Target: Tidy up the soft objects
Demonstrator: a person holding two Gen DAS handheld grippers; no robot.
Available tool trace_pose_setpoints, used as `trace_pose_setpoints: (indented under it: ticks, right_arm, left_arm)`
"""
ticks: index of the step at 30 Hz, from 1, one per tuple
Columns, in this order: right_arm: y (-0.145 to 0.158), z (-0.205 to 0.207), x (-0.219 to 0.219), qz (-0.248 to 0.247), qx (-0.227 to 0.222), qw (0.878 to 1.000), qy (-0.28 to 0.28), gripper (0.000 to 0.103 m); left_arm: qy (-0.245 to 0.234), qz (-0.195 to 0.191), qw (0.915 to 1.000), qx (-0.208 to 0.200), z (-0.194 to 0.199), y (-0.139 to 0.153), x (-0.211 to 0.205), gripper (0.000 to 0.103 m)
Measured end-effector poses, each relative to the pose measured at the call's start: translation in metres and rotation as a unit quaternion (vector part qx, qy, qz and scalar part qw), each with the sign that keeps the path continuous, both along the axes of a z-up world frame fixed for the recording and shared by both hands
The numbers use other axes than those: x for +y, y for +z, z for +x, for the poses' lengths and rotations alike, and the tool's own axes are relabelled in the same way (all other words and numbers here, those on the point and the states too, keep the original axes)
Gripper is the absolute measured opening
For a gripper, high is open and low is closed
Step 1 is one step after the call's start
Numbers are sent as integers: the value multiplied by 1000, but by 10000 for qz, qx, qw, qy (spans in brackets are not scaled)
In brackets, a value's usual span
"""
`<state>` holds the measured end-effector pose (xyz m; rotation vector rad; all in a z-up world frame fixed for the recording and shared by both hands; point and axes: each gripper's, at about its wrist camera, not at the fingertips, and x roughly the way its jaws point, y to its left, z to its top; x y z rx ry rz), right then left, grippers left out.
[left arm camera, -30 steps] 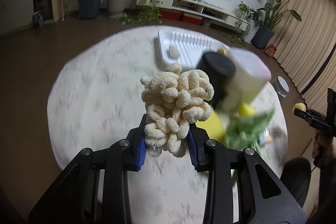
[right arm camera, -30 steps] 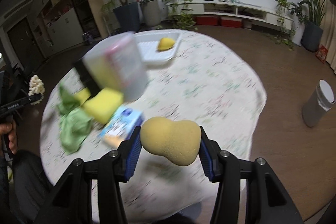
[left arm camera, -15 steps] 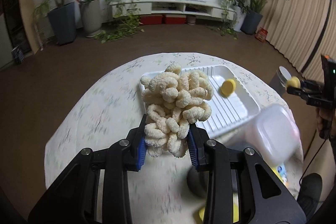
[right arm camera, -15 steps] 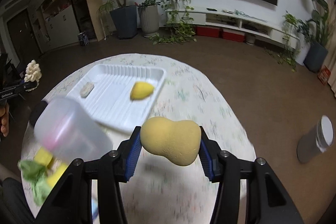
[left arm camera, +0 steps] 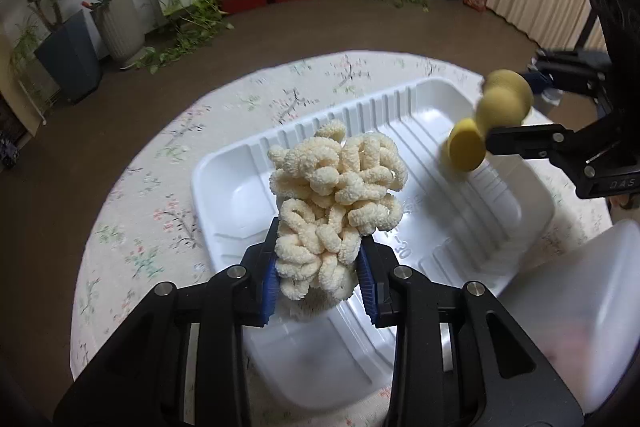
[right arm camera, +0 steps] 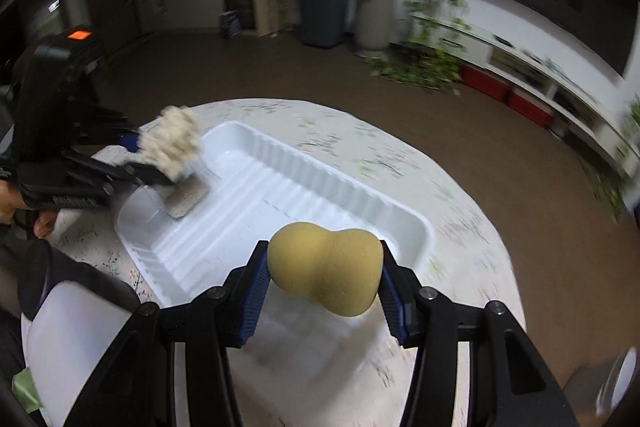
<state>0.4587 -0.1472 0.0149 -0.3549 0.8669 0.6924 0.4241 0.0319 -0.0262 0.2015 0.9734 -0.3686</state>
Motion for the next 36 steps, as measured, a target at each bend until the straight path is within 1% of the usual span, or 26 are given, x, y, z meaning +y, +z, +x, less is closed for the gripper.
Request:
trace_pose_setpoints:
  ticks: [5,10,15,18,20,21,23,24,26,27,29,30,31,32,36]
  right_arm:
    - [-20,17,25,-278,192,9989,330,53]
    - [-39,28,33,-435,306,9977,409,54]
    - [-54,31,39,-658,352,9962,455,55]
    - [-59,31,40,-754,347,9956,429,57]
    - [-59,31,38,-760,320,9958,395,58]
    - [-58,31,37,-762,301,9959,383,61]
    - [-55,31,36,-742,218,9964,350,70]
    - [-52,30,35,-686,181,9969,349,76]
    - [-47,29,34,-619,130,9974,343,79]
    - [-43,28,33,-599,86,9976,335,82]
    - [-38,28,31,-540,43,9980,320,82]
    - [-35,27,29,-506,28,9983,294,83]
    - [-33,27,28,-471,7,9985,268,85]
    - [-31,27,26,-426,-6,9988,246,87]
    - [-17,25,16,-246,-84,9996,140,103]
  left_arm:
    - [-63,-15,9999,92,9,-11,-2,30]
    - [-207,137,9995,183,10,-23,-8,31]
    - [-168,161,9995,235,13,-29,-12,36]
    - [-104,163,9995,268,15,-32,-12,46]
    - [-82,103,9995,275,15,-32,-11,57]
    - [-54,56,9996,265,15,-31,-10,59]
    - [4,-28,9997,237,15,-28,-6,72]
    - [29,-114,9997,230,16,-25,-4,75]
    - [68,-174,9996,194,14,-21,-1,89]
    - [93,-207,9996,166,13,-18,0,91]
    - [127,-270,9994,146,12,-15,4,92]
    - [143,-276,9994,124,9,-14,5,95]
    - [159,-289,9994,96,8,-13,7,101]
    - [180,-311,9993,60,5,-11,9,103]
    - [395,-340,9985,-156,0,1,23,103]
